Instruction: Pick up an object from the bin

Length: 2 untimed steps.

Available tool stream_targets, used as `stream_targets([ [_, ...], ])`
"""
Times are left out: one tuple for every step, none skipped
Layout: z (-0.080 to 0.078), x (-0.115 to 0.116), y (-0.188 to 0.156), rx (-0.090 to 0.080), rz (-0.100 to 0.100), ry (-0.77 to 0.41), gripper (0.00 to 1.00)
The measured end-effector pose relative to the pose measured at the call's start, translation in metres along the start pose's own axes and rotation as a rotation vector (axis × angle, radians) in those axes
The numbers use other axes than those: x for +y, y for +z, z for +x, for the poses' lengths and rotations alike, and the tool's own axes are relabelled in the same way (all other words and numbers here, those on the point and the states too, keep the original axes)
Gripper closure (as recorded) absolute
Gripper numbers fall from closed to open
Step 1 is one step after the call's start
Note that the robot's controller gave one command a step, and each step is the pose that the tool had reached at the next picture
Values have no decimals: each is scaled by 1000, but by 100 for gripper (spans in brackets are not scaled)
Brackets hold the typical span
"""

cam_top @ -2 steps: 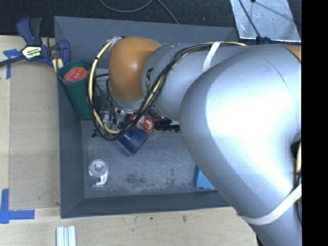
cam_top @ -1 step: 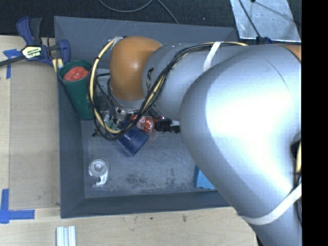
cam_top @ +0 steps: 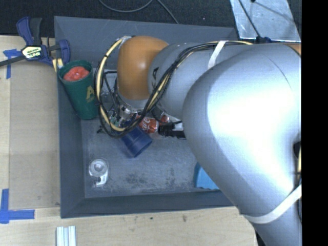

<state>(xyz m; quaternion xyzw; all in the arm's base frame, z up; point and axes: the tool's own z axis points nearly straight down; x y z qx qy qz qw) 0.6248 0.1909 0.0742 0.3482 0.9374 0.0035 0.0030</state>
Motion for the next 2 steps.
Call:
stream_targets([
  [-4, -7, 1, 0, 1, 61, 100],
  [-3, -6, 1, -1, 1, 73, 100],
])
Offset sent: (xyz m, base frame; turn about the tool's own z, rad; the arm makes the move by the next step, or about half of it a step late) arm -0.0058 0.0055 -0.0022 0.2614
